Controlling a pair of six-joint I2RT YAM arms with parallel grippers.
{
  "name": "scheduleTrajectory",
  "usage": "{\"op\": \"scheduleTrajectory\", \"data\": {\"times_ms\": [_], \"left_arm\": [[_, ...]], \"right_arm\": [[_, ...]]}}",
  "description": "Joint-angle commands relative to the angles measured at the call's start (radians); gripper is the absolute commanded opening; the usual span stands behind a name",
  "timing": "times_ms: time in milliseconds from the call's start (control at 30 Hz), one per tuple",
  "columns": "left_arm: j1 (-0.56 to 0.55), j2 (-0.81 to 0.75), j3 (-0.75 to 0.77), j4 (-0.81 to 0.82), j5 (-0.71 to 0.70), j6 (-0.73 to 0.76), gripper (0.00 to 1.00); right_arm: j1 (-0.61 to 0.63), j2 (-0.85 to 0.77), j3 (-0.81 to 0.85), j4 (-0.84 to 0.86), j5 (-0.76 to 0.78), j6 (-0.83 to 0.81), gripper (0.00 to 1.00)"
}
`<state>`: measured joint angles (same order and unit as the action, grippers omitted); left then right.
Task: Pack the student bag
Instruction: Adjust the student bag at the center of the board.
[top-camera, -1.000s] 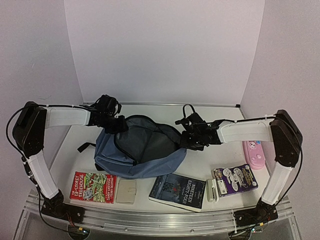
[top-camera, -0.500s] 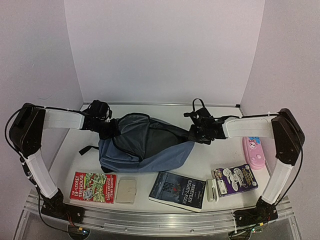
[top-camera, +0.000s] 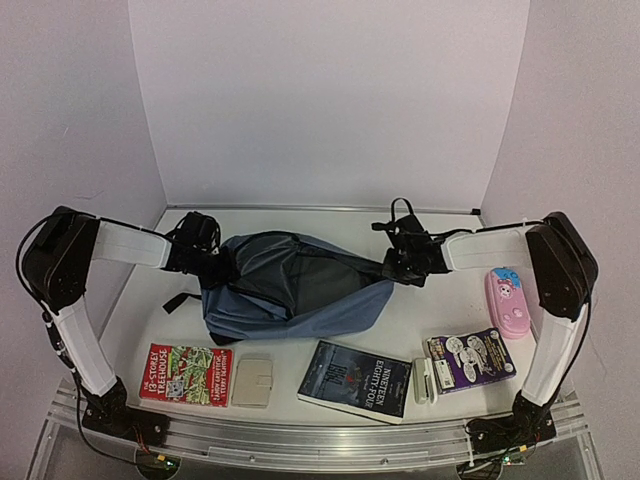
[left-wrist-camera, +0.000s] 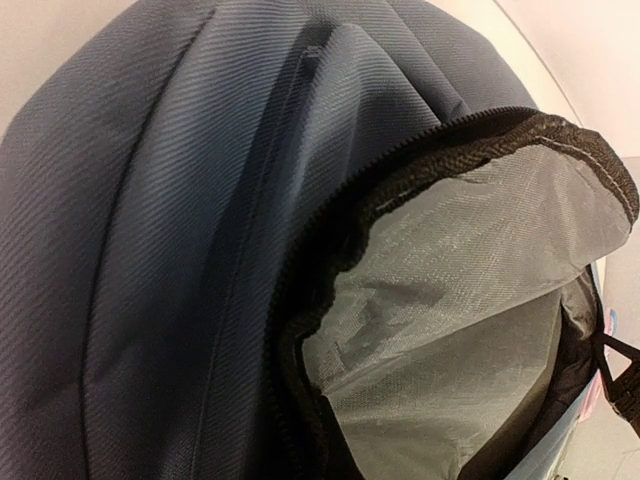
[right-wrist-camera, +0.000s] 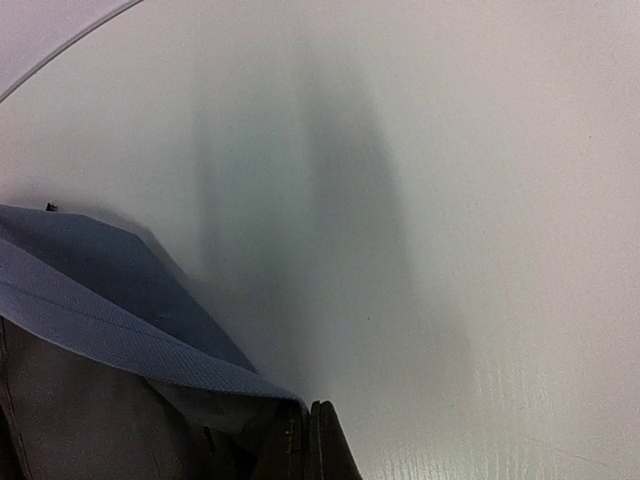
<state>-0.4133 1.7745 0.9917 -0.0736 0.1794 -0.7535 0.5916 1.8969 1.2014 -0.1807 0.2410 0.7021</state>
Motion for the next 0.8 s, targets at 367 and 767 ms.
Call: {"op": "scheduleTrajectory", "data": {"times_ms": [367,767], "left_arm": [[0.047,-0.045,0.014,-0.054,-0.046,0.056,0.49],[0.047,-0.203,0.021,-0.086,0.137,0.219,0.84]], "right_arm": [[-0.057,-0.155,-0.050,-0.012,-0.083,-0.133,0.72],[-0.056,-0.404,-0.224,-0.017,-0.298,-0.130,0.91]]}}
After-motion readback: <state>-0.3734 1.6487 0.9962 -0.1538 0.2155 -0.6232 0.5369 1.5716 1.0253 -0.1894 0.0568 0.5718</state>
